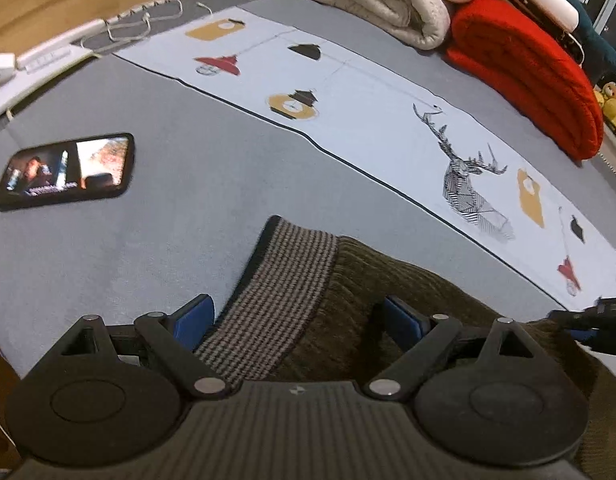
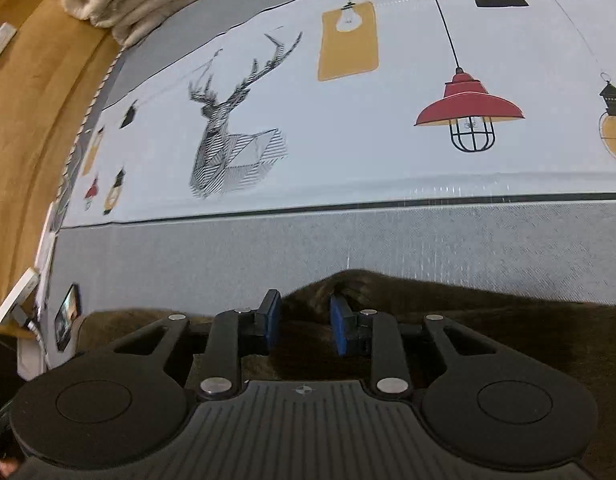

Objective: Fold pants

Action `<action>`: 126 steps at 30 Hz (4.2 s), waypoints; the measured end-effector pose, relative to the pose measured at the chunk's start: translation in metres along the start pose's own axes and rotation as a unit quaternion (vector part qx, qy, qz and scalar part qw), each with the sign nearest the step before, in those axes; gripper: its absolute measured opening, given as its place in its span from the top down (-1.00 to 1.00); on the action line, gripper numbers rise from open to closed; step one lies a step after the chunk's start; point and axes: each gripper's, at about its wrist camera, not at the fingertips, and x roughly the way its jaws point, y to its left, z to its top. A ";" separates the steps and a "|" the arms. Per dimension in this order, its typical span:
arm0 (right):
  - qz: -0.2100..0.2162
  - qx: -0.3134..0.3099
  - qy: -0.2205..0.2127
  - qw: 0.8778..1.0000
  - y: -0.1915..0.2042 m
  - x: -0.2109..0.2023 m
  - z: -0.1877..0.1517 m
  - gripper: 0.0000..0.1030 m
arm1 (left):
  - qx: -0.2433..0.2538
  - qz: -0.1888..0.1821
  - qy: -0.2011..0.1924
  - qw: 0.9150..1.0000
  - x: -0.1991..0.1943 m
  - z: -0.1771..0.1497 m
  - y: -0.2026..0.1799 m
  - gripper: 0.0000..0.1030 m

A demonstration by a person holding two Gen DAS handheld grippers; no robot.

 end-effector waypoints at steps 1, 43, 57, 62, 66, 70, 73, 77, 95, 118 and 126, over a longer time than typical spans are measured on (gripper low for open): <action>-0.013 -0.010 -0.004 1.000 0.004 0.001 0.002 0.97 | -0.002 0.002 0.000 1.000 0.000 0.000 0.000 -0.82; 0.044 -0.093 -0.009 0.995 -0.011 -0.020 -0.019 0.31 | -0.014 0.004 0.010 1.000 0.004 -0.003 0.001 -0.82; 0.004 -0.180 -0.090 0.979 0.016 -0.020 -0.018 0.88 | -0.005 0.010 0.008 1.000 0.006 -0.004 -0.001 -0.82; -0.013 -0.181 -0.096 0.979 0.011 0.013 -0.013 0.85 | 0.010 0.014 0.004 1.000 0.006 -0.006 -0.005 -0.82; -0.066 -0.187 -0.133 0.971 0.014 0.003 -0.014 -0.02 | 0.007 0.012 0.007 1.000 0.006 -0.006 -0.003 -0.82; -0.060 -0.158 -0.183 0.969 0.005 -0.038 -0.015 0.02 | 0.007 0.013 0.007 1.000 0.006 -0.006 -0.004 -0.82; -0.053 -0.177 -0.185 0.965 0.003 -0.061 -0.028 0.60 | 0.007 0.013 0.005 1.000 0.005 -0.006 -0.004 -0.82; -0.053 -0.226 -0.143 0.962 0.011 -0.054 -0.056 0.75 | 0.005 0.016 0.003 1.000 0.005 -0.006 -0.007 -0.83; -0.056 -0.147 -0.115 0.981 -0.016 -0.069 -0.085 0.46 | -0.001 0.027 -0.017 0.999 -0.007 -0.004 0.000 -0.83; -0.263 -0.099 -0.119 0.952 -0.141 -0.158 -0.226 -0.45 | 0.199 -0.037 -0.077 0.976 -0.051 -0.075 -0.091 -0.99; -0.264 0.083 -0.192 0.942 -0.230 -0.214 -0.250 -0.40 | 0.238 0.040 0.029 0.970 0.011 -0.092 -0.115 -0.99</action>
